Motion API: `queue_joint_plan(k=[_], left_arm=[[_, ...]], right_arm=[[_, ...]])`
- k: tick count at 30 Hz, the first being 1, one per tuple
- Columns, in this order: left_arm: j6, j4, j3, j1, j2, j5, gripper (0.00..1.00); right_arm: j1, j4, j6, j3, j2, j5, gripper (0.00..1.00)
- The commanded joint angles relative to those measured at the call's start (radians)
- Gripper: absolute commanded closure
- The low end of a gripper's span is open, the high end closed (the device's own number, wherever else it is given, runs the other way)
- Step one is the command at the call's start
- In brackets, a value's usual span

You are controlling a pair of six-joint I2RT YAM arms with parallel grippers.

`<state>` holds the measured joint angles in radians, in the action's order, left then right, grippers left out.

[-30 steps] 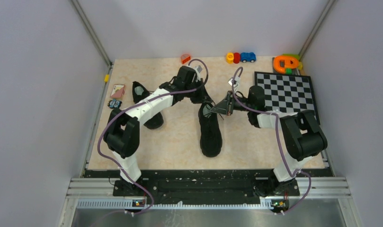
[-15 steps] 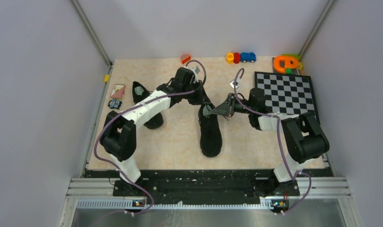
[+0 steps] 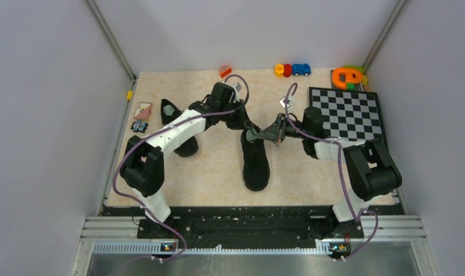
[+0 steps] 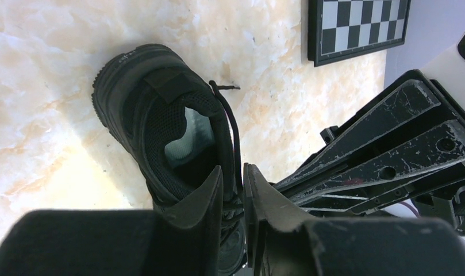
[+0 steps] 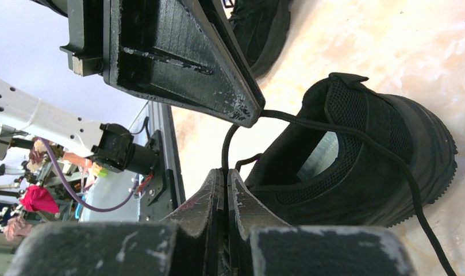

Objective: Tie the shoes
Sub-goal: Cross the shoelace with the shoelace.

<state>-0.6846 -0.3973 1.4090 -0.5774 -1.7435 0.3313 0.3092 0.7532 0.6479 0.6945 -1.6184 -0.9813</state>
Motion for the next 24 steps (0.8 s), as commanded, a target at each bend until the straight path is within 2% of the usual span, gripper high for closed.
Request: queue_joint_plan(k=[1,5,9,12,24], left_arm=[[0.002,-0.024,0.059,0.004,-0.023,0.063,0.76],[-0.005,-0.026,0.076,0.003,-0.038,0.091,0.76],[-0.005,-0.03,0.081,0.003,-0.041,0.099,0.93],[0.004,-0.04,0.081,0.005,-0.033,0.084,1.0],[0.007,0.018,-0.07,0.005,0.128,0.036,1.0]], right_arm=[[-0.009,0.015,-0.021,0.01,0.041,-0.009,1.0],[-0.009,0.017,-0.02,0.01,0.04,-0.012,1.0],[-0.01,0.016,-0.019,0.01,0.04,-0.011,1.0],[-0.009,0.007,-0.018,0.012,0.04,-0.002,1.0],[-0.011,-0.013,0.039,0.016,0.045,0.036,1.0]])
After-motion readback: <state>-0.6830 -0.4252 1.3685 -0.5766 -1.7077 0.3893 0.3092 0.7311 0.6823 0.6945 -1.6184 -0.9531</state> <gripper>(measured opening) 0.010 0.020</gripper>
